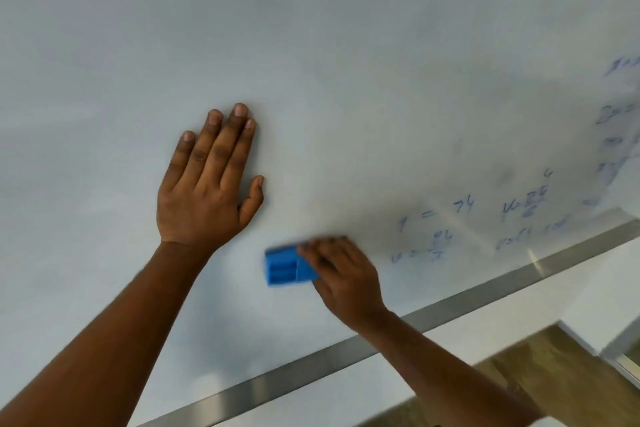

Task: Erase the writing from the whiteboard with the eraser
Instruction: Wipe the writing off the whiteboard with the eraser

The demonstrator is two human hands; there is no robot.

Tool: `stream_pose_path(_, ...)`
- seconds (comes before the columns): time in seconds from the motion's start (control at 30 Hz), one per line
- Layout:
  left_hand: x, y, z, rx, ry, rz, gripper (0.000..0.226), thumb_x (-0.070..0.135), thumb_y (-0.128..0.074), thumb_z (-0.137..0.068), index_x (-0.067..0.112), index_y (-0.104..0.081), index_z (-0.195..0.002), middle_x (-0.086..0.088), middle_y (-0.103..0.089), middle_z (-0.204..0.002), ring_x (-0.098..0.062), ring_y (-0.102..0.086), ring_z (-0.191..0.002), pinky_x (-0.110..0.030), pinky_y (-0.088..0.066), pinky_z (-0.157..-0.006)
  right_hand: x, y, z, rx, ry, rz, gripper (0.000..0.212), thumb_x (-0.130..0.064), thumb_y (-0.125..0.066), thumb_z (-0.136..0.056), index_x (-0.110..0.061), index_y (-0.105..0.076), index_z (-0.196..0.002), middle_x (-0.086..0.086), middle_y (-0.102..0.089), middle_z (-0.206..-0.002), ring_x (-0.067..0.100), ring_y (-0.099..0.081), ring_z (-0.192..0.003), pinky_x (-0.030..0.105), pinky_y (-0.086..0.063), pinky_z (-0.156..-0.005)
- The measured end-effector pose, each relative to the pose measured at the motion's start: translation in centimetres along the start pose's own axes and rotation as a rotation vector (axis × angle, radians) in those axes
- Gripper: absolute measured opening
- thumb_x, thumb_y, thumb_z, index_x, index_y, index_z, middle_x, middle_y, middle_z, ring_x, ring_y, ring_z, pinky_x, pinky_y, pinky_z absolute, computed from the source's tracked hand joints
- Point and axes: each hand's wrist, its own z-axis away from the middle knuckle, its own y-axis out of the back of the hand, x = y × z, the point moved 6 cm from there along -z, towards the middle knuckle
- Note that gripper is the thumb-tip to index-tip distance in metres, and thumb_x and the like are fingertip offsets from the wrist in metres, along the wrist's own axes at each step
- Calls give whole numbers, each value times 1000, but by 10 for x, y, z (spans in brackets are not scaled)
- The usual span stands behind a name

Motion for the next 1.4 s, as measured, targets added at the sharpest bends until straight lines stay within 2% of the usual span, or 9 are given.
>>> stream_pose_path(0.13,0,1,1,-5,3,-9,74,39,-55,-106,9,-32,-170,-7,-28,-176,-22,-19,-167,-42,-20,-135,58,20,44,-99,-131,10,62,-21,-81,-81,-23,-58,-139,1,-63,-122,21,-59,-110,37,-60,-86)
stream_pose_path(0.33,2,-5,3,-1,-9,-55,74,40,-52,-106,8,-32,-170,-5,-19,-181,-25,-21,-167,-43,-18,-136,119,51,5,311,-691,-152,57,-46,-74,-91,-12,-56,-133,2,-54,-125,17,-58,-117,30,-59,-86)
stream_pose_path(0.53,1,-4,2,-45,-1,-26,74,39,-51,-107,7,-30,-170,-5,-17,-181,-25,-17,-168,-43,-16,-136,27,-9,44,-141,-13,23,59,-27,-76,-83,-24,-58,-139,-2,-56,-126,19,-58,-109,33,-61,-82)
stream_pose_path(0.6,1,-4,0,-63,9,-27,74,39,-50,-107,7,-29,-170,-4,-14,-181,-24,-15,-168,-43,-14,-137,58,5,53,-183,-7,17,63,-27,-79,-80,-25,-57,-139,-2,-56,-126,19,-58,-110,34,-62,-78)
stream_pose_path(0.77,19,-8,-3,-136,125,55,71,25,-42,-106,1,-24,-170,-8,-9,-180,-23,-5,-169,-43,-8,-138,191,82,53,18,-559,-42,62,-32,-83,-84,-11,-57,-135,8,-55,-125,27,-61,-112,32,-59,-81)
stream_pose_path(0.9,65,-20,-25,-174,95,122,76,15,-50,-99,0,-24,-169,-13,-18,-177,-21,-3,-169,-41,-8,-138,203,90,32,306,-887,-157,59,-52,-71,-91,-10,-55,-130,4,-52,-116,27,-62,-104,20,-49,-77)
stream_pose_path(1.07,123,-44,-83,-124,23,173,78,18,-50,-100,6,-22,-171,-8,-12,-179,-20,-5,-169,-40,-8,-138,117,39,45,-4,-376,-81,64,-28,-81,-83,-15,-55,-140,4,-58,-124,21,-56,-115,29,-59,-87)
stream_pose_path(1.17,143,-54,-105,-103,-43,168,75,20,-47,-102,7,-23,-172,-6,-11,-180,-22,-12,-168,-41,-11,-137,152,54,60,-149,-200,-28,73,-24,-85,-77,-21,-51,-142,3,-59,-122,22,-56,-112,35,-63,-78)
stream_pose_path(1.4,150,-63,-104,-63,-39,56,76,21,-45,-101,6,-22,-172,-6,-10,-182,-24,-15,-168,-43,-15,-137,304,126,60,286,-875,-119,63,-38,-77,-89,-3,-54,-135,12,-52,-119,28,-61,-108,49,-60,-80)
